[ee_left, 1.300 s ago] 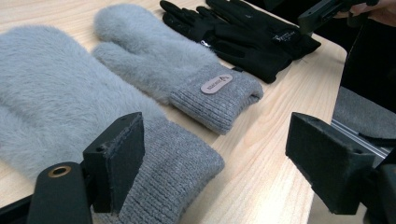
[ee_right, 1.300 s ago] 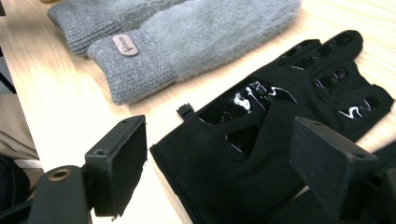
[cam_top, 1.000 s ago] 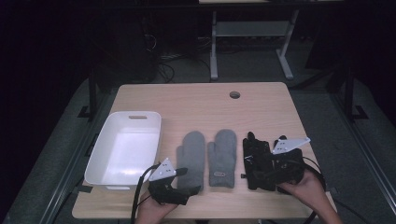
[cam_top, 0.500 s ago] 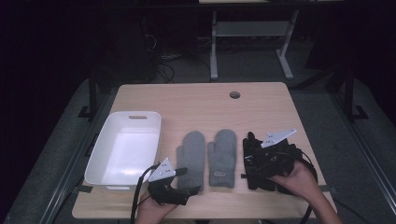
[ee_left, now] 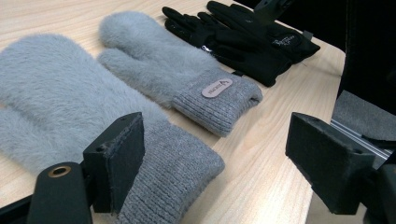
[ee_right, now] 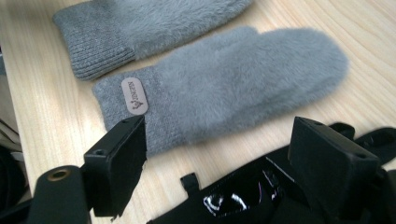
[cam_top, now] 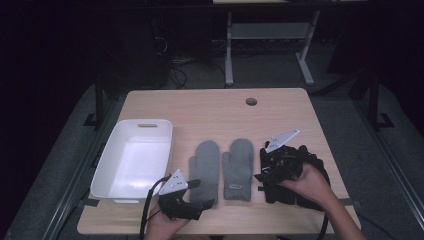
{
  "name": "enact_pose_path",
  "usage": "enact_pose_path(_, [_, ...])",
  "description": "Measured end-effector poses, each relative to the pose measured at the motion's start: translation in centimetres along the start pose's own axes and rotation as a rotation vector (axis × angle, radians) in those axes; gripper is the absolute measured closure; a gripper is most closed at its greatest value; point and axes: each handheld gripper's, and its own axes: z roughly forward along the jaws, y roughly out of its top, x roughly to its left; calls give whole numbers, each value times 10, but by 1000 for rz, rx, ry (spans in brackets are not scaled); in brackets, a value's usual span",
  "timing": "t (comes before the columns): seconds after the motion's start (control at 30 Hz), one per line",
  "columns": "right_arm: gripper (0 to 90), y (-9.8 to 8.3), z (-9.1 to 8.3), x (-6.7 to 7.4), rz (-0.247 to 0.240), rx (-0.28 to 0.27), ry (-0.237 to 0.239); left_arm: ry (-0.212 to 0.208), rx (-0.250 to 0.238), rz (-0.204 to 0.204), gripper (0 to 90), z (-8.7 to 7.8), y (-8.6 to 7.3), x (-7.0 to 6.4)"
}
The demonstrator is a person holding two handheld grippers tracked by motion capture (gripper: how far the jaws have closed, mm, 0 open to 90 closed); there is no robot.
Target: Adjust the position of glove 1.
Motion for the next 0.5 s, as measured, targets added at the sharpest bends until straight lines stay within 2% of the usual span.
enact_pose_path(0.3, [209, 15, 19, -2, -51, 44, 19, 11, -4, -3, 195, -1, 0, -1])
enact_pose_path(0.37, [215, 19, 25, -2, -81, 54, 19, 12, -5, -5, 196, -1, 0, -1])
enact_pose_path(0.5, [226, 28, 35, -1, -103, 66, 35, 17, -1, 3, 196, -2, 0, -1])
